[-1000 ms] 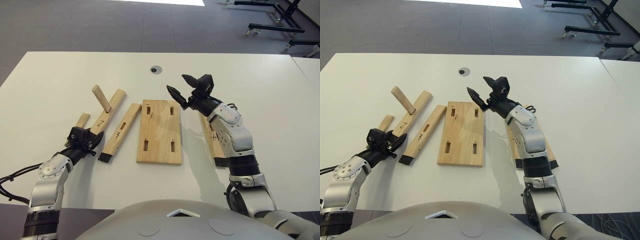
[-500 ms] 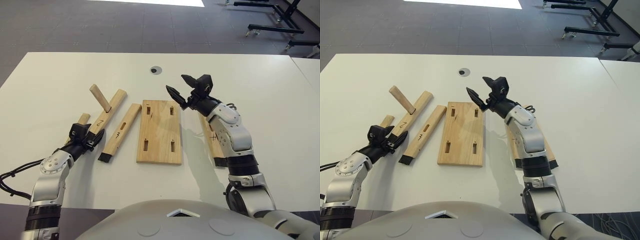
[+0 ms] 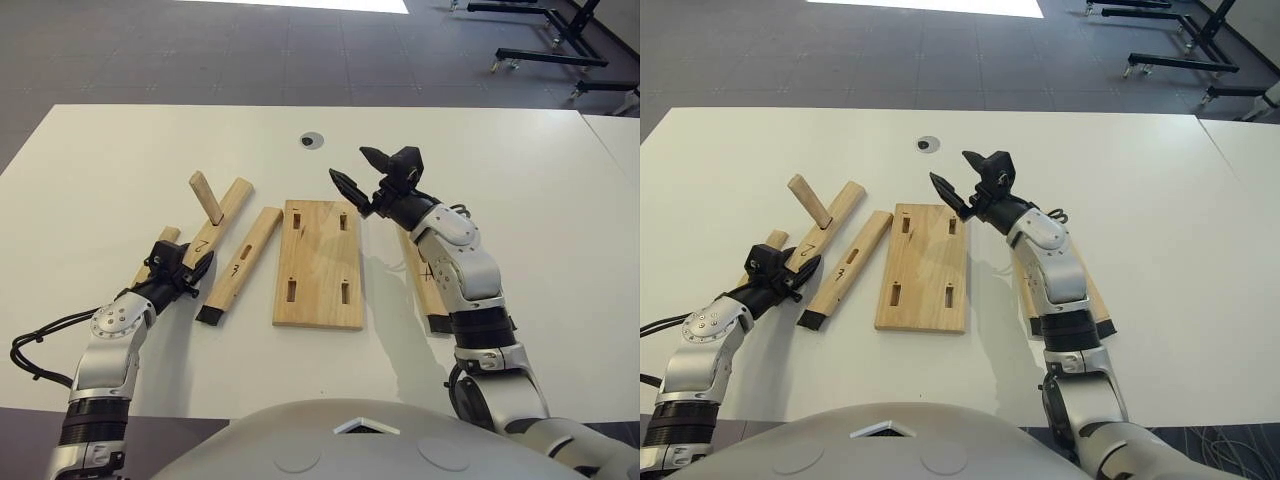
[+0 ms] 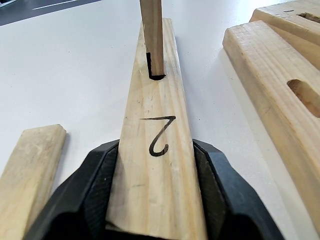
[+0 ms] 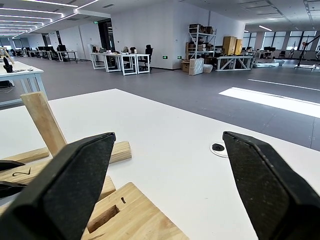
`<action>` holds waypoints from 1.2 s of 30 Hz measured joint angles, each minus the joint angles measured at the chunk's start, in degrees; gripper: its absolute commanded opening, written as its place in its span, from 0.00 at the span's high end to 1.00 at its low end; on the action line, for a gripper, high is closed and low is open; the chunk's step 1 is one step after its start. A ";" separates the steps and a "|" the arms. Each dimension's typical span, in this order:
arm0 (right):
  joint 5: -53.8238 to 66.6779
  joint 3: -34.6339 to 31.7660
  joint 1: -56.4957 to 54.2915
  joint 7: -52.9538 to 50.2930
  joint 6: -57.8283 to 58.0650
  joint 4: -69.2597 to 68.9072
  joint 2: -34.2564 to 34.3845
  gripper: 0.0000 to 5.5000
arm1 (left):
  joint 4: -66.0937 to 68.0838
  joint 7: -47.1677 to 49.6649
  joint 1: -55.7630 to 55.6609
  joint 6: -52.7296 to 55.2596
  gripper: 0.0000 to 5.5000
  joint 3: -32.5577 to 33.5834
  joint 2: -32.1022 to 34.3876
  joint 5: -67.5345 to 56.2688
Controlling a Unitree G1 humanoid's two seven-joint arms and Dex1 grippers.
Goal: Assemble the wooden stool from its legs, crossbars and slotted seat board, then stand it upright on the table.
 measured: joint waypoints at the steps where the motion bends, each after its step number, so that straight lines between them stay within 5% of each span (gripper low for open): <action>1: -0.01 0.00 0.00 0.06 -0.02 0.05 0.00 0.28 | 0.13 -0.08 -0.03 -0.10 0.63 0.02 -0.02 -0.30; 11: 0.89 -1.31 -1.68 0.76 -0.56 1.74 -0.16 0.28 | -2.57 -2.32 0.62 1.48 0.63 5.53 -2.03 -11.02; 21: 42.12 -14.86 -3.93 12.15 28.05 -4.77 -2.00 0.28 | -23.49 -11.28 -8.74 20.21 0.63 9.78 -2.16 -51.33; 36: 52.74 -16.00 -11.49 2.21 33.90 -1.25 5.16 0.28 | -23.67 -13.84 -9.93 31.22 0.63 3.37 -1.38 -58.25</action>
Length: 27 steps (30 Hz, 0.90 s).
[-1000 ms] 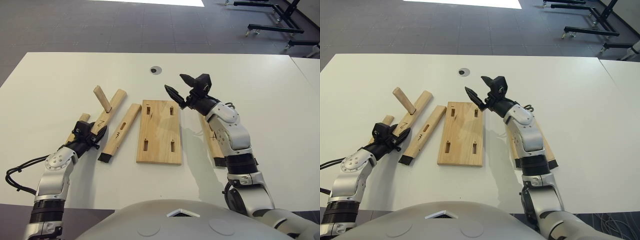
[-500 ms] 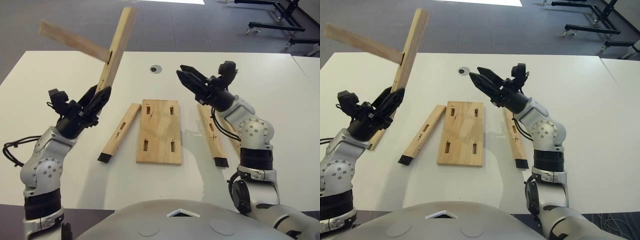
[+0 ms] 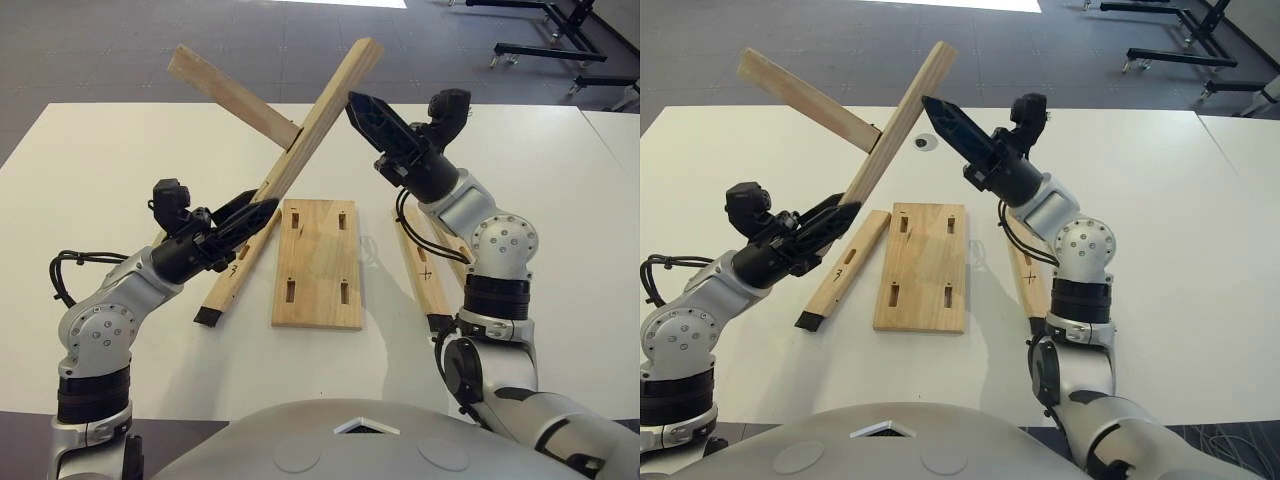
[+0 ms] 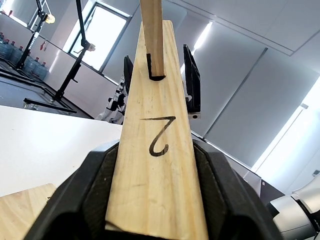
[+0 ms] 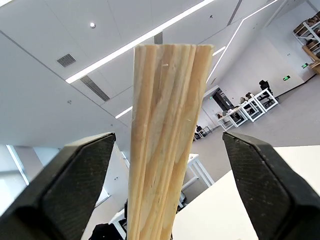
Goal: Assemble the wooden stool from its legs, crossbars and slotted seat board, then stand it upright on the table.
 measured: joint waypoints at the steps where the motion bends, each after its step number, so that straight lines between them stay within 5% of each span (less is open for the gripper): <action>1: 0.05 -0.02 -0.62 -0.76 0.01 0.71 0.25 0.28 | 0.00 -0.04 0.00 0.07 0.63 -0.36 -0.01 0.12; 7: 0.73 -0.24 -1.23 -1.89 0.09 1.01 1.15 0.28 | -0.54 -0.21 0.39 0.44 0.63 -1.48 0.00 0.47; 18: 4.04 -0.27 -1.20 -0.14 1.29 0.27 1.66 0.61 | -1.74 0.02 0.41 0.78 0.63 -2.73 0.34 0.76; 27: 5.65 -0.30 -0.72 0.25 1.06 -0.21 1.86 0.62 | -2.23 0.02 0.54 0.83 0.63 -2.61 0.14 0.31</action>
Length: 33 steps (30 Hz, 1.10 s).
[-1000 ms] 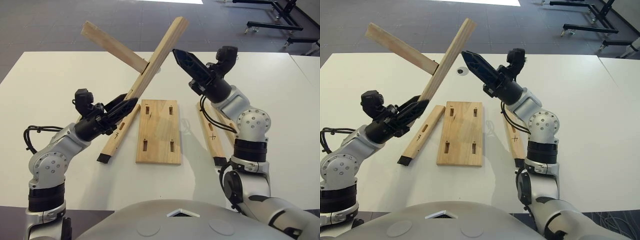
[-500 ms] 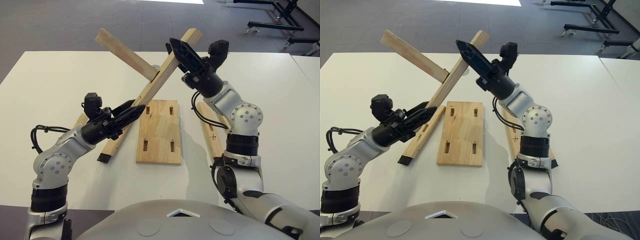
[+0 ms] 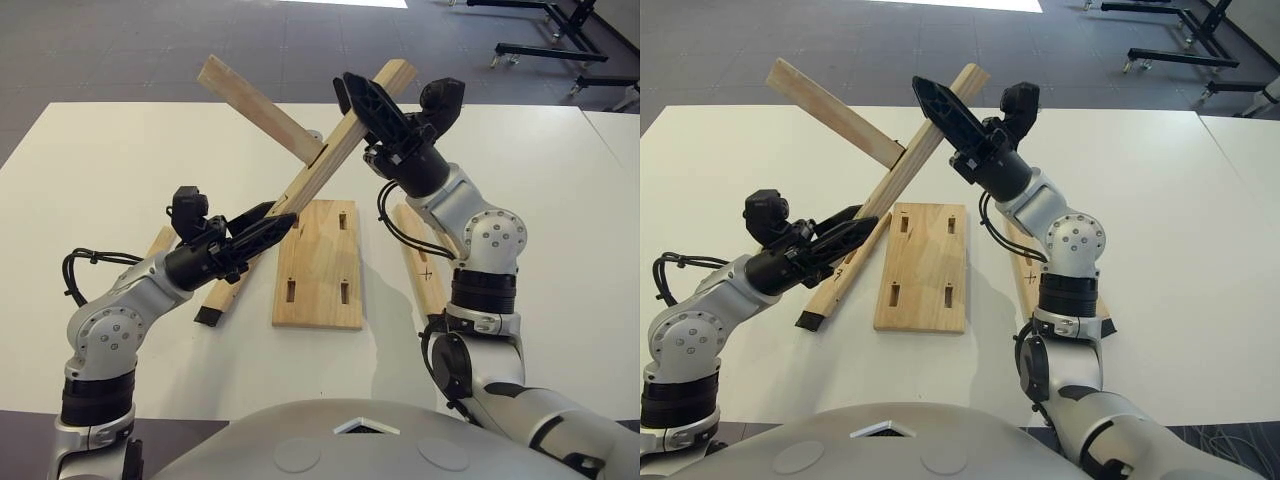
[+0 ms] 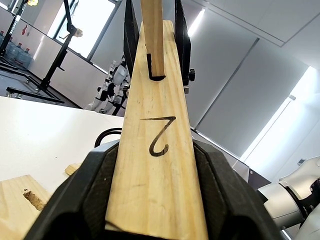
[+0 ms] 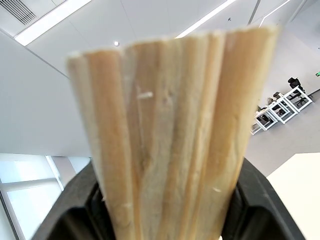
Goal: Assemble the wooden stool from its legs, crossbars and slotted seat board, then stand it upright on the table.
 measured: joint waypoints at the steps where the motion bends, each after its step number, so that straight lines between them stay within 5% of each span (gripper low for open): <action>1: -0.50 0.13 0.07 0.49 -0.59 -0.28 0.03 0.62 | -0.01 0.12 -0.01 -0.27 0.63 0.00 -0.23 0.39; 13: -12.67 0.73 0.68 5.20 -12.60 -9.97 -4.65 0.62 | 4.05 3.12 2.54 -5.41 0.31 2.64 -3.42 6.58; 21: -39.56 5.73 -4.18 20.71 -37.32 6.86 -16.34 0.62 | 6.31 4.94 6.24 -6.74 0.30 5.00 -3.76 9.99; 26: -47.01 8.21 -5.89 25.83 -48.79 19.39 -15.63 0.62 | 7.55 5.25 5.66 -7.65 0.30 5.77 -5.00 10.30; 33: -46.88 10.80 -3.50 28.77 -49.94 17.55 -12.77 0.62 | 8.67 4.85 5.26 -7.80 0.30 4.53 -4.44 13.45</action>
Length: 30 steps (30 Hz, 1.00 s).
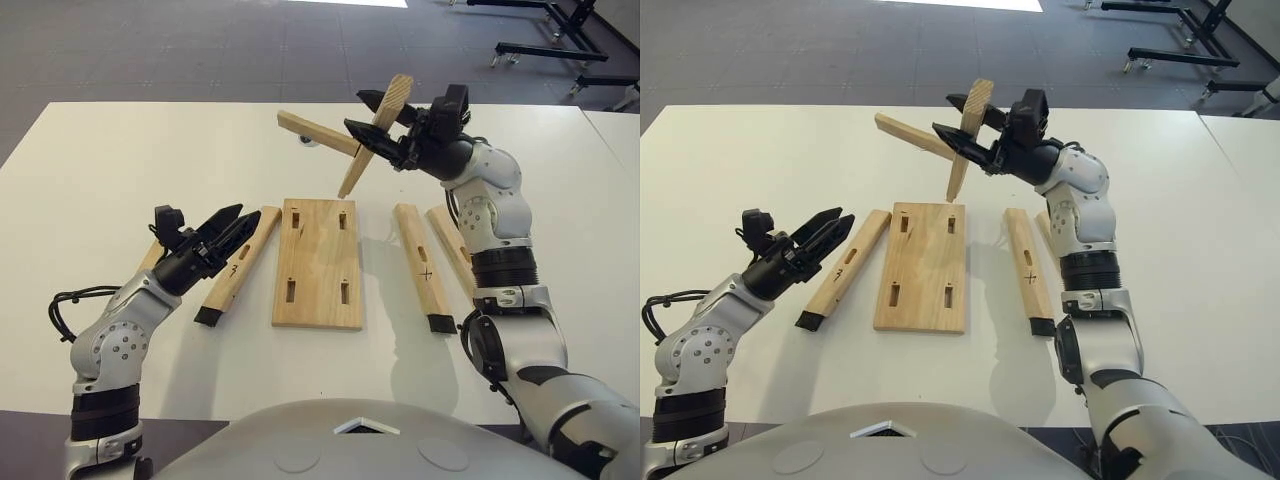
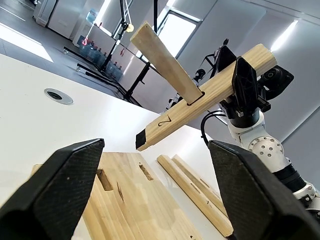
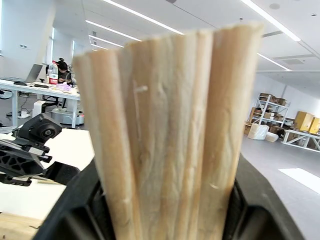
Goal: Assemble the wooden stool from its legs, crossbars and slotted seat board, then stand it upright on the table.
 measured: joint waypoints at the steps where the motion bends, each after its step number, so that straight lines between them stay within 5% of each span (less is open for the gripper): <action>1: 0.15 0.13 0.87 0.66 0.35 -0.85 -0.05 0.62 | 0.16 0.00 0.00 -0.02 0.30 0.00 0.00 0.22; 30: 2.45 0.38 3.36 4.59 3.16 -3.37 -3.08 0.62 | 4.23 0.12 -1.04 -3.19 0.30 0.09 -1.46 5.76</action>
